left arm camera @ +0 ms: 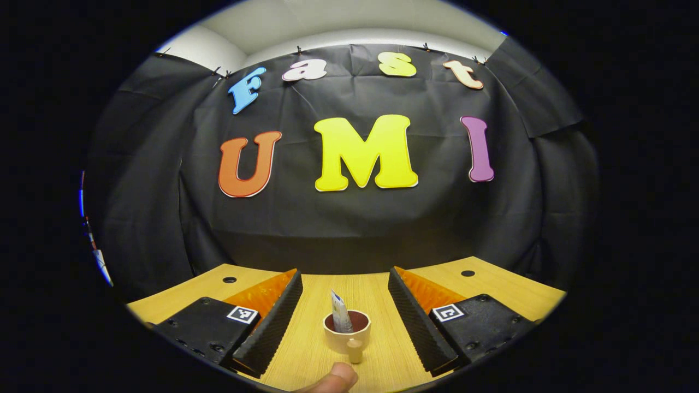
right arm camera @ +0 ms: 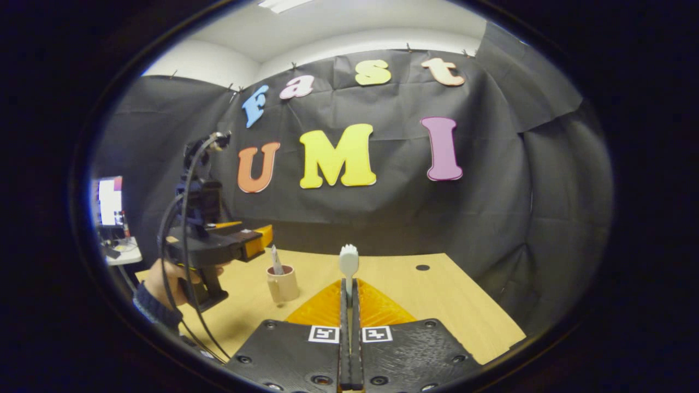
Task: Put the toothbrush and toothpaste on the desktop into the cup, then pick up the cup and place it on the coaster on the desktop.
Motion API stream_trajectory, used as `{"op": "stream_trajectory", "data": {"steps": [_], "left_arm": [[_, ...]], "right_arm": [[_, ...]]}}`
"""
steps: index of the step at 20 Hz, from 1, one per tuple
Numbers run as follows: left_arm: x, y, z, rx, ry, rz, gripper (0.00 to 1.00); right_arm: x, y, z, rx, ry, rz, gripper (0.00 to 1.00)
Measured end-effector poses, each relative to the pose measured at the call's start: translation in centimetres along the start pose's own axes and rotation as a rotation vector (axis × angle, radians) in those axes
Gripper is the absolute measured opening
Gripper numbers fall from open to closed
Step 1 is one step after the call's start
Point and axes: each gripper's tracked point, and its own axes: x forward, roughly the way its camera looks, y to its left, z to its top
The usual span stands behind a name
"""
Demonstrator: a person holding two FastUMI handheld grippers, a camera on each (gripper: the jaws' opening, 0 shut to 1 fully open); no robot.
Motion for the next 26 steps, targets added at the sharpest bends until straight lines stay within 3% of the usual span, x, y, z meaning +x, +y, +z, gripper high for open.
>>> {"op": "stream_trajectory", "data": {"steps": [9, 10, 11, 18, 26], "left_arm": [[-8.0, 2.9, 0.3, 0.009, 0.081, 0.018, 1.0], [-8.7, 3.7, 0.2, 0.007, 0.089, 0.037, 0.93], [-9.3, 4.1, 0.3, 0.001, 0.088, 0.043, 1.0], [-12.1, 5.6, 2.3, -0.022, 0.036, 0.004, 1.0], [-12.7, 10.2, 2.4, -0.046, 0.026, 0.072, 1.0]], "right_arm": [[7.2, 4.6, 4.0, -0.008, 0.035, 0.046, 0.01], [8.3, 5.2, 4.4, -0.006, 0.043, 0.049, 0.01], [9.6, 6.1, 4.7, 0.003, 0.05, 0.057, 0.01], [18.6, 14.1, 6.7, 0.042, 0.075, 0.133, 0.01], [25.5, 20.4, 3.0, -0.01, 0.116, 0.151, 0.0]]}}
